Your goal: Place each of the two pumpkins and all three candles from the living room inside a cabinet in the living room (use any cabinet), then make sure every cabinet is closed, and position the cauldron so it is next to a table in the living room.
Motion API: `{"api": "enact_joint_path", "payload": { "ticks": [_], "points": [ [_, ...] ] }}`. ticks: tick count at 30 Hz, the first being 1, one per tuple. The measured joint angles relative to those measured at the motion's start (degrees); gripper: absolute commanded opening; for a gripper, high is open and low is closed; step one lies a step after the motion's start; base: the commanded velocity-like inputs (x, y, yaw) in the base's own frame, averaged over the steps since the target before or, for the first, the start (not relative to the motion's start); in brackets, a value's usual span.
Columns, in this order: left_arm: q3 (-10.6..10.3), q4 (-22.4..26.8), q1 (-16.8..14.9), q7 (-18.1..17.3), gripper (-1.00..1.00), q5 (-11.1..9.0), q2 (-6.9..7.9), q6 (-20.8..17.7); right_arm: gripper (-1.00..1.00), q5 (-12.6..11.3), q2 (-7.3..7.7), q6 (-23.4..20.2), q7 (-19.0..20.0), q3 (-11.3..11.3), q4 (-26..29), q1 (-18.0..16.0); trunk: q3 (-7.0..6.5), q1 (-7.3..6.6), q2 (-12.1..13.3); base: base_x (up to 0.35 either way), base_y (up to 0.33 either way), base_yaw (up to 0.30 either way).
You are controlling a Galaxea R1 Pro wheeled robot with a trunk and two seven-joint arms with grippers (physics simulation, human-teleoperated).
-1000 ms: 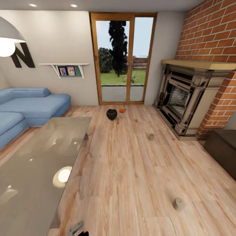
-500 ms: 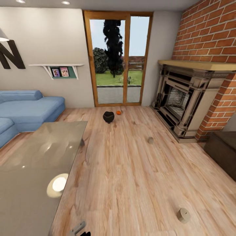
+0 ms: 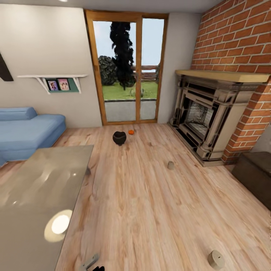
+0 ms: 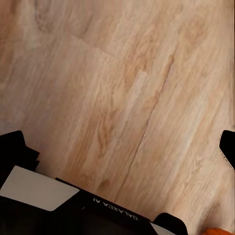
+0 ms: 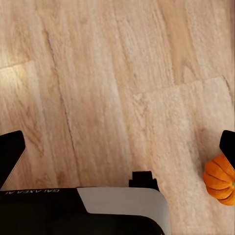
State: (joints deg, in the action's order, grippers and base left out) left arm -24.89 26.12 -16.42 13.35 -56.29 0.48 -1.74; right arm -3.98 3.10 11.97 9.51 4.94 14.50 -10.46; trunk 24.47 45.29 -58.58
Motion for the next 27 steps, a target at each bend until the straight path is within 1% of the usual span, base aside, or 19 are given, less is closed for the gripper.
{"api": "enact_joint_path", "payload": {
  "ticks": [11,27],
  "points": [
    [-0.25,0.0,0.0,0.0,1.0,0.0,0.0,-0.02,1.0,0.0,0.0,0.02,0.0,0.0,0.0,0.04,-0.46,0.0,0.0,0.341,0.02,-0.229],
    [-0.27,0.0,0.0,0.01,1.0,-0.01,-0.01,-0.01,1.0,0.0,0.0,0.02,0.0,-0.01,0.0,0.03,-1.14,0.0,0.0,0.33,0.077,-0.254]
  ]
}}
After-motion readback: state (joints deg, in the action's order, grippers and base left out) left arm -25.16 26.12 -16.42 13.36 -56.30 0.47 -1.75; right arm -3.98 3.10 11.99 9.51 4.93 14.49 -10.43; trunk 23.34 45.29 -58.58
